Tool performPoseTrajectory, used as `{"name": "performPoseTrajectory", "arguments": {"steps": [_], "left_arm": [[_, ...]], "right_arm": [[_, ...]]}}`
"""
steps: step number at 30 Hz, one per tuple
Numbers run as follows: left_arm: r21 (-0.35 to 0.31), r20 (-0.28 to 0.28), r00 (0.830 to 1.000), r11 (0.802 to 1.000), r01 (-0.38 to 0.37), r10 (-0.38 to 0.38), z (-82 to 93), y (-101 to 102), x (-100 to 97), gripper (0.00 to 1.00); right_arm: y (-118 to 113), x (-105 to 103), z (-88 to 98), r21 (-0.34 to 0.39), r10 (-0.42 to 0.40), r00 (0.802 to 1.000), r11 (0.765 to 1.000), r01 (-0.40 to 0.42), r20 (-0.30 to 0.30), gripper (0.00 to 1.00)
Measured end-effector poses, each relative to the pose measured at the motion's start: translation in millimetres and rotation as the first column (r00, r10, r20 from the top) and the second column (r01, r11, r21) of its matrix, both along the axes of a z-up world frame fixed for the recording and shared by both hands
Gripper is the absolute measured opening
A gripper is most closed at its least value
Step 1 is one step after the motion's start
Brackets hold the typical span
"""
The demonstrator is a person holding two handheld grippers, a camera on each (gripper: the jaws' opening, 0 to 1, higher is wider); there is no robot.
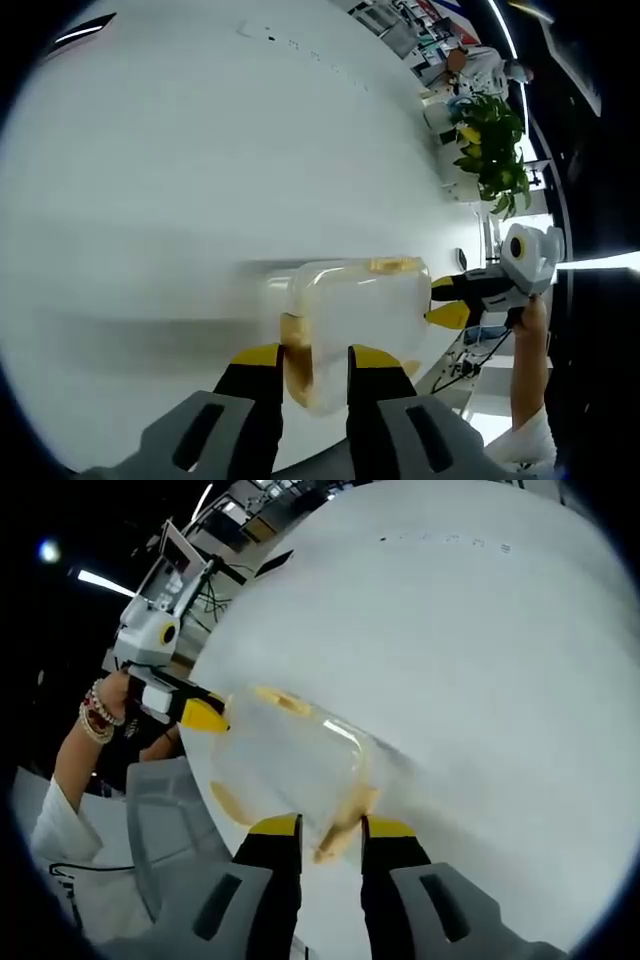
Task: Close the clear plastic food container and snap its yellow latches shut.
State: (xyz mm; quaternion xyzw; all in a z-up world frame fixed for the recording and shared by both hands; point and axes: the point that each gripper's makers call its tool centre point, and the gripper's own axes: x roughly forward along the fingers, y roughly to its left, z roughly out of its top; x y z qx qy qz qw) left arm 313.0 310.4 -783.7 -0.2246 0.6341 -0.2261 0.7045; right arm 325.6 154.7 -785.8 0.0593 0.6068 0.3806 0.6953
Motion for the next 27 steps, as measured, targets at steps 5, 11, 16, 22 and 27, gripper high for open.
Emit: {"name": "performPoseTrajectory", "arguments": {"steps": [5,11,16,22,27], "left_arm": [[0.002,0.001,1.000,1.000,-0.002,0.002,-1.0,-2,-0.9,0.16],[0.004,0.005,1.000,1.000,-0.004,0.004,-2.3,-4,-1.7,0.17],[0.010,0.016,1.000,1.000,0.003,-0.003,-3.9,-5,-2.7,0.17],[0.034,0.071,0.995,0.997,0.073,-0.075,-4.1,-6,-2.1,0.19],[0.201,0.307,0.920,0.962,0.187,-0.243,23.3,4,22.1,0.28]], "right_arm": [[-2,-2,1.2,0.044,-0.060,0.998,0.997,0.061,-0.026,0.15],[-2,-8,2.7,0.084,-0.119,0.992,0.989,0.123,-0.053,0.13],[1,-7,7.4,0.123,-0.147,0.986,0.980,0.156,-0.079,0.12],[1,-11,12.5,0.114,-0.105,0.994,0.988,0.108,-0.030,0.14],[-4,-10,18.6,0.043,-0.027,0.997,0.999,0.024,0.073,0.10]]}}
